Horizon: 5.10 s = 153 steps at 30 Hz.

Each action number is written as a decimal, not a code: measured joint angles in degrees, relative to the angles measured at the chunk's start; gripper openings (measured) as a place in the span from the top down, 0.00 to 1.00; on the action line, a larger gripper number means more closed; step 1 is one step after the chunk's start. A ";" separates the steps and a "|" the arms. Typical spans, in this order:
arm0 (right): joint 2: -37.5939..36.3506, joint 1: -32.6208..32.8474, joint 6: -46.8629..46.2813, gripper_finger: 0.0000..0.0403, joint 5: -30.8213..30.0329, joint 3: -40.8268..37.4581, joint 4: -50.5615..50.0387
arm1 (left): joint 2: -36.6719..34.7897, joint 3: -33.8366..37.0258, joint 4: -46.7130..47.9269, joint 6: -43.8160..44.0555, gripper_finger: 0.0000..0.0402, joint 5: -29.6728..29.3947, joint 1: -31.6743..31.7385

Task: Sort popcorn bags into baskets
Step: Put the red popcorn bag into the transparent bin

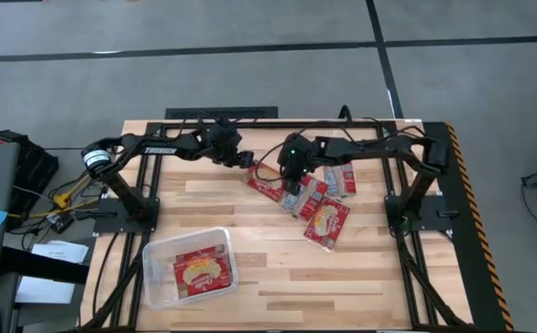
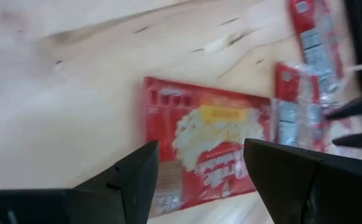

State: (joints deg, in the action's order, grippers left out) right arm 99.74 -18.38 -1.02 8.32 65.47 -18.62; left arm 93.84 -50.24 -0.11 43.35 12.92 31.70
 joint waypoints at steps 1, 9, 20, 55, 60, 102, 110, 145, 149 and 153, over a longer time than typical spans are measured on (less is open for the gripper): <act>0.11 0.30 -0.02 0.71 0.19 -0.02 -0.44 | 0.00 0.00 1.45 0.47 0.45 -0.40 0.00; 0.92 1.38 -0.39 0.71 0.15 -0.54 0.13 | 0.00 0.02 10.01 -2.23 0.45 -5.26 -0.24; 4.89 1.57 -1.57 0.71 0.21 -0.58 1.29 | 7.13 0.00 1.49 -1.20 0.45 3.36 -1.75; 10.32 1.92 -0.24 0.71 2.11 -0.63 5.01 | 12.38 -0.19 -11.74 6.20 0.96 11.74 -4.46; -1.00 1.46 1.33 0.71 1.66 -0.55 -3.30 | 10.01 -2.58 -10.70 8.14 0.98 14.07 -5.21; -40.14 0.62 -1.35 0.71 -15.74 -0.50 -25.49 | -43.67 -9.29 43.02 58.22 0.99 -20.76 -59.77; -36.69 0.62 0.07 0.71 -15.72 -0.50 -25.27 | -43.51 -9.25 47.57 48.86 0.99 9.95 -58.96; -31.91 0.75 -1.83 0.71 -15.61 -0.50 -23.07 | -17.09 -50.97 81.58 38.66 0.96 -15.46 -42.72; -31.91 0.75 -1.50 0.71 -15.61 -0.50 -23.48 | -17.46 -50.42 83.50 51.59 0.98 -22.81 -51.34; -31.93 0.75 -0.17 0.71 -15.62 -0.50 -23.51 | -17.39 -48.22 84.91 65.65 0.98 -28.38 -60.24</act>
State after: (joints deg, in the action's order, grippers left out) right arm 67.81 -17.63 -1.19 -7.30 64.97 -42.14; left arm 76.45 -98.45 84.79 109.00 -15.46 -28.53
